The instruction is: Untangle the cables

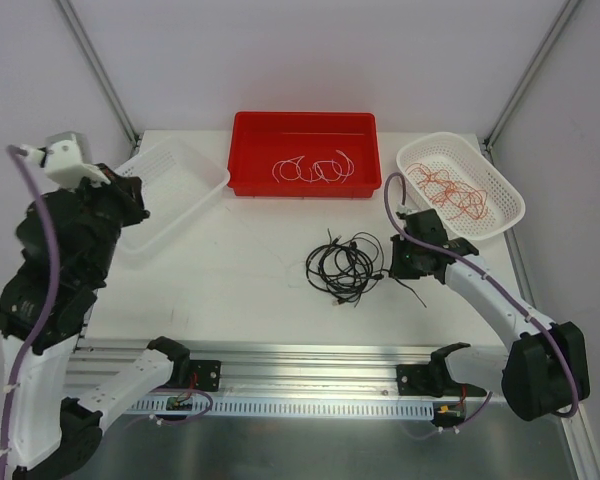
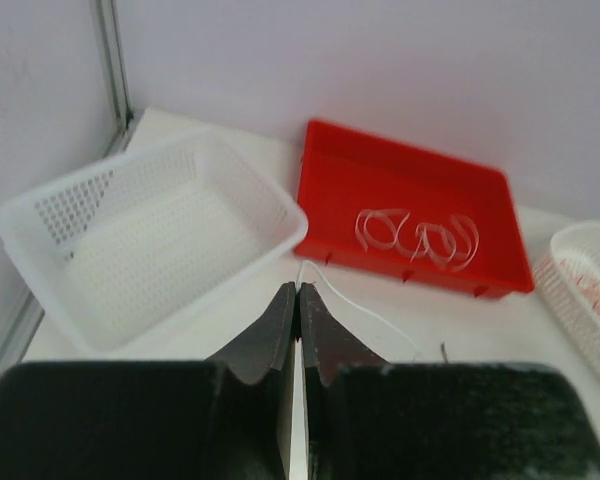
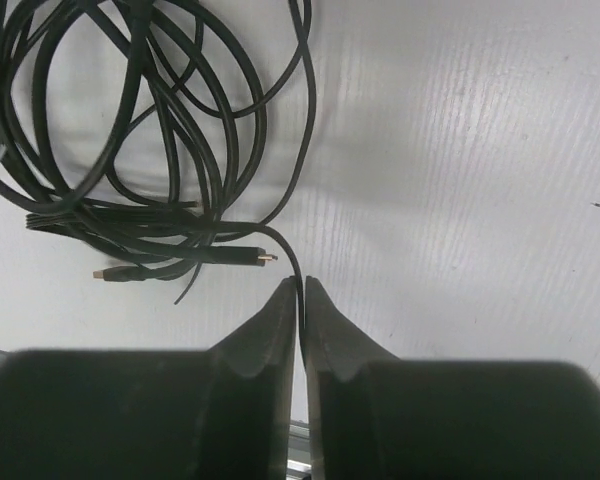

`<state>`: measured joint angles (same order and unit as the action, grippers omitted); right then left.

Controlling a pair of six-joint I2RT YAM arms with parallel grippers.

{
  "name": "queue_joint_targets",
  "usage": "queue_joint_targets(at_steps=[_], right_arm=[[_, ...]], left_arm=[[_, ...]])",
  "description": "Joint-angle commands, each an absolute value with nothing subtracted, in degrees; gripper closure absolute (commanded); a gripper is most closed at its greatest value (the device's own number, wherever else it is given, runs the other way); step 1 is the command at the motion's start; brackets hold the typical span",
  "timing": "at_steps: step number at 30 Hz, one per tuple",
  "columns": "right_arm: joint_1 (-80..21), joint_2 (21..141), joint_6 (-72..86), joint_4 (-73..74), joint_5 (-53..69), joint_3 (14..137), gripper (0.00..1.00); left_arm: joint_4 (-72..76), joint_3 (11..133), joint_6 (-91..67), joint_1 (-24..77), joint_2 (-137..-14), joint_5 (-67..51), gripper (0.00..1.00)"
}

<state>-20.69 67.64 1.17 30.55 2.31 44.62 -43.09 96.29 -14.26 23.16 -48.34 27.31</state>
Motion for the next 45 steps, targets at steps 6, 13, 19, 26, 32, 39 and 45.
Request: queue_joint_targets(at_steps=[6, 13, 19, 26, 32, 39, 45], right_arm=[[-20.48, 64.6, 0.62, 29.88, 7.55, 44.65, 0.66], [-22.23, 61.44, -1.13, 31.11, 9.41, 45.79, 0.44], [-23.46, 58.1, -1.58, 30.85, 9.49, 45.53, 0.27], [-23.55, 55.81, -1.14, 30.67, 9.23, 44.56, 0.12], [-23.55, 53.18, 1.49, 30.5, 9.23, 43.25, 0.02], [-23.55, 51.07, 2.37, 30.23, 8.88, 41.84, 0.03], [-23.47, 50.19, 2.46, 30.67, 8.35, 41.4, 0.03]], left_arm=[[-43.78, 58.66, -28.71, 22.76, -47.37, 18.13, 0.98], [-38.68, 42.01, -33.75, 22.76, -50.62, 9.42, 0.56], [-31.56, 44.82, -26.29, 24.34, -53.96, -6.13, 0.17], [-25.41, 51.84, -17.85, 40.94, -65.55, -4.31, 0.16], [-18.9, 57.11, -14.86, 47.46, -80.91, -4.74, 0.21], [-16.26, 62.05, -11.78, 49.92, -93.42, -8.52, 0.4], [-16.08, 63.54, -12.22, 51.5, -98.7, -10.9, 0.58]])
